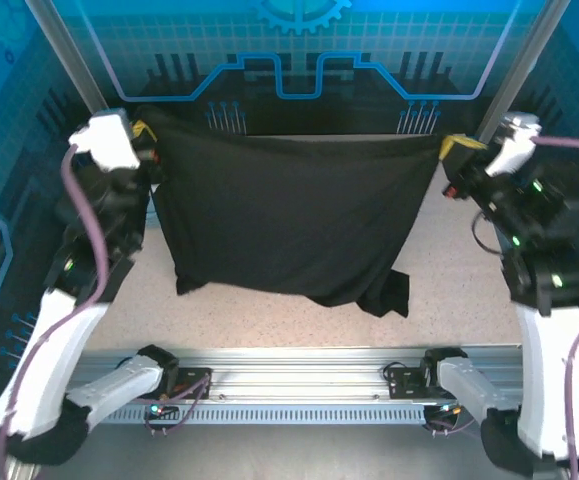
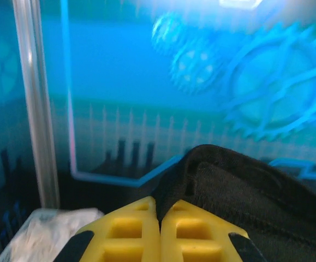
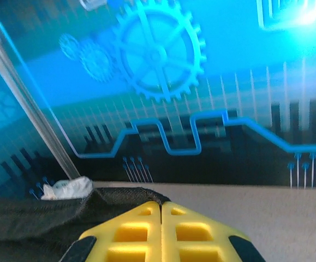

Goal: Fold the inside-out t-shirt

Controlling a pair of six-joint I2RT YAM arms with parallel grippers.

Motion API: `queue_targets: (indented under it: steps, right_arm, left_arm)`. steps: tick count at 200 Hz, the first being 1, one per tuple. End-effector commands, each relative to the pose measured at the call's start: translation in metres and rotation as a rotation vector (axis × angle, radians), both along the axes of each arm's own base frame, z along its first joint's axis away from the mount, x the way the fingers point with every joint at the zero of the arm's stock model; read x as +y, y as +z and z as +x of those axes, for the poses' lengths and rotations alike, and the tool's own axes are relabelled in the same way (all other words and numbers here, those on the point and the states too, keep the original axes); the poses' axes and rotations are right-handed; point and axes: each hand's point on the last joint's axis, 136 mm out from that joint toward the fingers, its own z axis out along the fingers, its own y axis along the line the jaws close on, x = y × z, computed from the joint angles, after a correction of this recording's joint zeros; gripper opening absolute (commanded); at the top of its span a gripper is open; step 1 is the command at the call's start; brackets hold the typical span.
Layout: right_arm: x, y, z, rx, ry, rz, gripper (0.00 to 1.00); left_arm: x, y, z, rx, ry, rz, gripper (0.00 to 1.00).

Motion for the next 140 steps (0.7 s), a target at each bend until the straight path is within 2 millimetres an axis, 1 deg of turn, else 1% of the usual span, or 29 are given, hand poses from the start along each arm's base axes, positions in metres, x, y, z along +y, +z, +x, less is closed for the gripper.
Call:
queue_targets:
  steps: [1,3,5,12,21,26,34,47,50,51,62,67,75,82,84,93,105,115,118,120,125,130,132,138,140]
  right_arm:
    - [0.011,-0.017,0.072,0.022,0.009,0.011,0.0]
    - [0.012,-0.018,0.076,0.023,0.01,0.011,0.0]
    - [0.013,-0.017,0.084,0.02,0.011,0.01,0.0]
    - [0.016,-0.017,0.104,0.013,0.013,0.007,0.0]
    - [0.016,-0.005,0.126,-0.017,0.006,0.01,0.0]
    - [0.016,0.002,0.137,-0.032,0.001,0.012,0.0]
    - [0.017,0.021,0.149,-0.07,-0.002,0.019,0.0]
    - [0.019,0.058,0.156,-0.148,0.008,0.033,0.0]
    - [0.02,0.069,0.155,-0.169,0.011,0.037,0.0]
    - [0.02,0.072,0.155,-0.175,0.011,0.037,0.0]
    - [0.02,0.106,0.146,-0.245,0.017,0.04,0.0]
    - [0.02,0.12,0.14,-0.276,0.018,0.039,0.0]
    - [0.02,0.142,0.129,-0.323,0.019,0.034,0.0]
    - [0.019,0.159,0.117,-0.364,0.016,0.031,0.0]
    - [0.019,0.162,0.114,-0.371,0.017,0.03,0.0]
    - [0.02,0.176,0.101,-0.4,0.021,0.026,0.0]
    - [0.02,0.185,0.088,-0.417,0.028,0.021,0.0]
    - [0.02,0.184,0.079,-0.412,0.034,0.015,0.0]
    - [0.021,0.183,0.078,-0.407,0.037,0.012,0.0]
    - [0.021,0.182,0.076,-0.405,0.038,0.009,0.0]
    - [0.022,0.18,0.072,-0.4,0.042,0.005,0.0]
    - [0.022,0.174,0.071,-0.384,0.043,-0.001,0.0]
    - [0.022,0.173,0.07,-0.38,0.044,-0.003,0.0]
    - [0.022,0.166,0.066,-0.363,0.045,-0.011,0.0]
    - [0.022,0.162,0.066,-0.352,0.044,-0.014,0.0]
  left_arm:
    - [-0.003,-0.034,0.064,0.112,-0.063,-0.096,0.0]
    - [-0.003,-0.033,0.068,0.112,-0.065,-0.094,0.0]
    - [-0.004,-0.035,0.074,0.12,-0.065,-0.091,0.0]
    - [-0.004,-0.03,0.091,0.121,-0.071,-0.087,0.0]
    - [-0.002,-0.018,0.109,0.108,-0.068,-0.078,0.0]
    - [0.0,-0.005,0.117,0.088,-0.065,-0.076,0.0]
    - [0.003,0.015,0.127,0.061,-0.073,-0.076,0.0]
    - [0.004,0.061,0.132,-0.016,-0.109,-0.084,0.0]
    - [0.003,0.074,0.13,-0.04,-0.116,-0.082,0.0]
    - [0.003,0.081,0.127,-0.055,-0.119,-0.081,0.0]
    - [0.0,0.123,0.114,-0.134,-0.149,-0.062,0.0]
    - [-0.002,0.144,0.104,-0.179,-0.162,-0.059,0.0]
    - [-0.004,0.17,0.087,-0.241,-0.185,-0.05,0.0]
    - [-0.005,0.187,0.073,-0.285,-0.199,-0.044,0.0]
    - [-0.006,0.189,0.07,-0.291,-0.203,-0.043,0.0]
    - [-0.007,0.208,0.048,-0.345,-0.221,-0.043,0.0]
    - [-0.009,0.218,0.026,-0.379,-0.247,-0.044,0.0]
    - [-0.011,0.217,0.014,-0.382,-0.265,-0.042,0.0]
    - [-0.012,0.216,0.01,-0.383,-0.271,-0.041,0.0]
    - [-0.012,0.217,0.004,-0.392,-0.275,-0.041,0.0]
    - [-0.013,0.213,0.0,-0.389,-0.285,-0.043,0.0]
    - [-0.015,0.208,-0.005,-0.39,-0.297,-0.046,0.0]
    - [-0.015,0.208,-0.01,-0.394,-0.302,-0.047,0.0]
    - [-0.018,0.199,-0.014,-0.382,-0.321,-0.055,0.0]
    - [-0.019,0.199,-0.019,-0.384,-0.329,-0.056,0.0]
